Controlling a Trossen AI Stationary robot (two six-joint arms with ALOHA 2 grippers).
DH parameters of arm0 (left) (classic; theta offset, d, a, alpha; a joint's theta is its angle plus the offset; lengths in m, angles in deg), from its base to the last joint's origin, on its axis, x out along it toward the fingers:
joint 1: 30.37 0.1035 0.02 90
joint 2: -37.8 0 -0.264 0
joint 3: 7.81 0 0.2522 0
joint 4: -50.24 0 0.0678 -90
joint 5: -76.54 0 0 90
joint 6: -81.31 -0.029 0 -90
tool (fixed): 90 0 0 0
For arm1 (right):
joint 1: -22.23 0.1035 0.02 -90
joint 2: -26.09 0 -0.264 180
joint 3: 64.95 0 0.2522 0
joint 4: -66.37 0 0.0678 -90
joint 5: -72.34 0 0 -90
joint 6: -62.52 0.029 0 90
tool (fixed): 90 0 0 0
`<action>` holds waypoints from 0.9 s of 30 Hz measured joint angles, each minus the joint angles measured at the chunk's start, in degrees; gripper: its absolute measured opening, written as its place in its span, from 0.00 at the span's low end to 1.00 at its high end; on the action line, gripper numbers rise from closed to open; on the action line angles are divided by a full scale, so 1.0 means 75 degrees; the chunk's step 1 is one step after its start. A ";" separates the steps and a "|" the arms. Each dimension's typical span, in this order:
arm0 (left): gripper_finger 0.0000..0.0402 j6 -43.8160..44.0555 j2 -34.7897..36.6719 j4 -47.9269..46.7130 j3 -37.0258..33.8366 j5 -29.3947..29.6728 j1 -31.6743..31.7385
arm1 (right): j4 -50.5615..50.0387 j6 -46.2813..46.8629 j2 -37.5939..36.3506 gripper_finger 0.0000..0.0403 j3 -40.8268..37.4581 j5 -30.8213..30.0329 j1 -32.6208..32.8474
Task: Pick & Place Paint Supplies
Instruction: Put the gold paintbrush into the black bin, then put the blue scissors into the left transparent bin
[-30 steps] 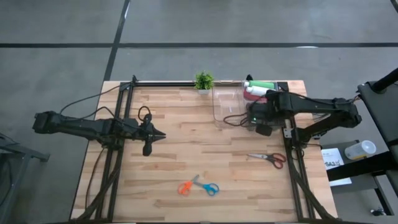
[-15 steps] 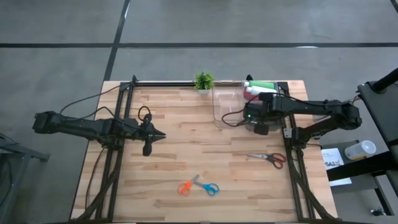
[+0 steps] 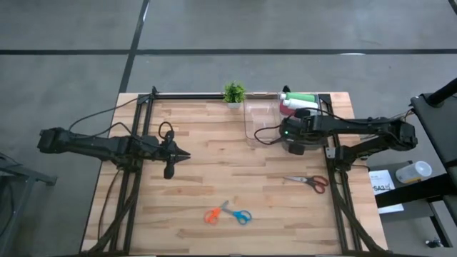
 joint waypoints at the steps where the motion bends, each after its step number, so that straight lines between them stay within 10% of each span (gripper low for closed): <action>1: 0.15 0.0002 0.0000 0.0000 0.0000 0.0000 -0.0003 | 0.0123 0.0001 0.0000 0.04 -0.0046 0.0000 -0.0022; 18: 0.15 0.0001 0.0000 0.0000 0.0000 -0.0003 0.0000 | 0.0353 0.1039 0.0000 0.04 -0.0150 -0.0079 -0.0355; 27: 0.15 0.0003 0.0000 0.0000 0.0000 -0.0003 0.0000 | 0.0348 0.1141 -0.0003 0.24 -0.0150 -0.0085 -0.0356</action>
